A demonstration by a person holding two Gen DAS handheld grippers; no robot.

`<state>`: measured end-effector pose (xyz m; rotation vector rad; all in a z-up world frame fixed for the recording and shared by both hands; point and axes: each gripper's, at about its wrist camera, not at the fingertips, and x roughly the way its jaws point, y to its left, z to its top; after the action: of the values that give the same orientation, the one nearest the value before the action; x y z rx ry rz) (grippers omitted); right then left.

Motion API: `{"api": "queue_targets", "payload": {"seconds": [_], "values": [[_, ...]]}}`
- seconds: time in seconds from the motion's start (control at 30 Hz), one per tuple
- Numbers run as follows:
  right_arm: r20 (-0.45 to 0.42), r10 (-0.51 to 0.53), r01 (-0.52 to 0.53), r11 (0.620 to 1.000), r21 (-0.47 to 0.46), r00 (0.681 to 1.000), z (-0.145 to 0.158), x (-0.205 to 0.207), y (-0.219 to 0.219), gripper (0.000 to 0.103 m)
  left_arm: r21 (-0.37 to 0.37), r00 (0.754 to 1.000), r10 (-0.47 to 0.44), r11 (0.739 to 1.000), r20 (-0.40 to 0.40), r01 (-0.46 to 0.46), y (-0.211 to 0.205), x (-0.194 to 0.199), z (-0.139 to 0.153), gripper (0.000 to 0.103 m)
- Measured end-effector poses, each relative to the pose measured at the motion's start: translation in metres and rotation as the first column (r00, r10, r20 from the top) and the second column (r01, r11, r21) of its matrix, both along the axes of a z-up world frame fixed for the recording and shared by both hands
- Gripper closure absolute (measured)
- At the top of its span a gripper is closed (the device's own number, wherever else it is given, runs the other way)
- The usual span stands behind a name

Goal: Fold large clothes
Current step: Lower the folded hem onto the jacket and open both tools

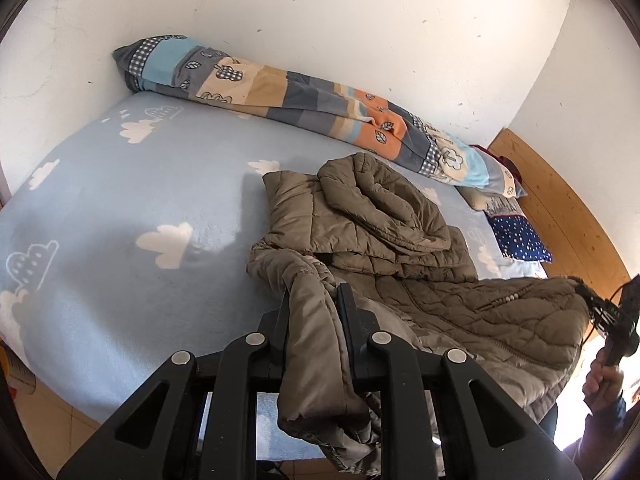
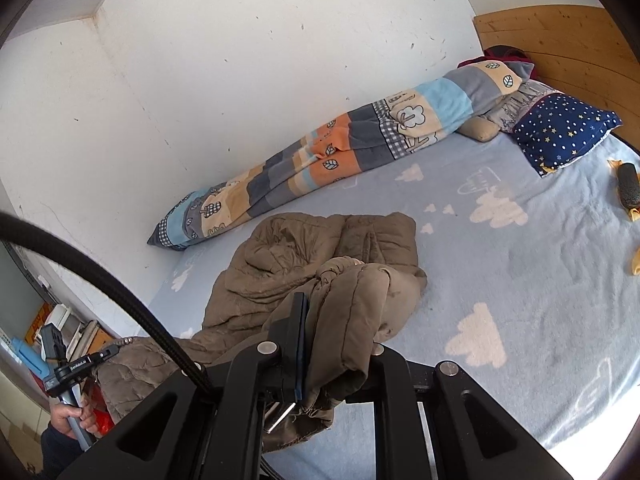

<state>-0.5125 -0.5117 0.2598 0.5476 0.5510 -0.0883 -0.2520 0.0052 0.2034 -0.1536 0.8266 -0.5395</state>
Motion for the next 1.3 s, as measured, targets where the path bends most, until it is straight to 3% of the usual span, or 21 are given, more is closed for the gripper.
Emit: {"api": "queue_targets", "payload": {"seconds": [0.4,0.73,1.03,1.3], "values": [[0.009,0.011,-0.010,0.998,-0.060,1.000,0.022,0.055,-0.018,0.091,-0.004,0.999,-0.039,0.999,0.002,0.039,-0.017,0.041,0.025,0.085],[-0.028,-0.011,0.010,0.998,-0.056,1.000,0.018,0.161,-0.051,0.091,-0.030,0.999,0.002,1.000,-0.055,-0.004,-0.053,0.148,0.015,0.084],[-0.078,-0.081,0.078,0.996,-0.036,0.994,-0.023,0.257,-0.101,0.090,-0.011,0.994,0.049,0.999,-0.097,-0.050,-0.107,0.260,-0.006,0.082],[-0.203,-0.118,0.126,0.992,0.026,0.972,-0.098,0.328,-0.136,0.090,0.013,0.978,0.085,0.996,-0.191,-0.084,-0.145,0.338,-0.059,0.078]]}}
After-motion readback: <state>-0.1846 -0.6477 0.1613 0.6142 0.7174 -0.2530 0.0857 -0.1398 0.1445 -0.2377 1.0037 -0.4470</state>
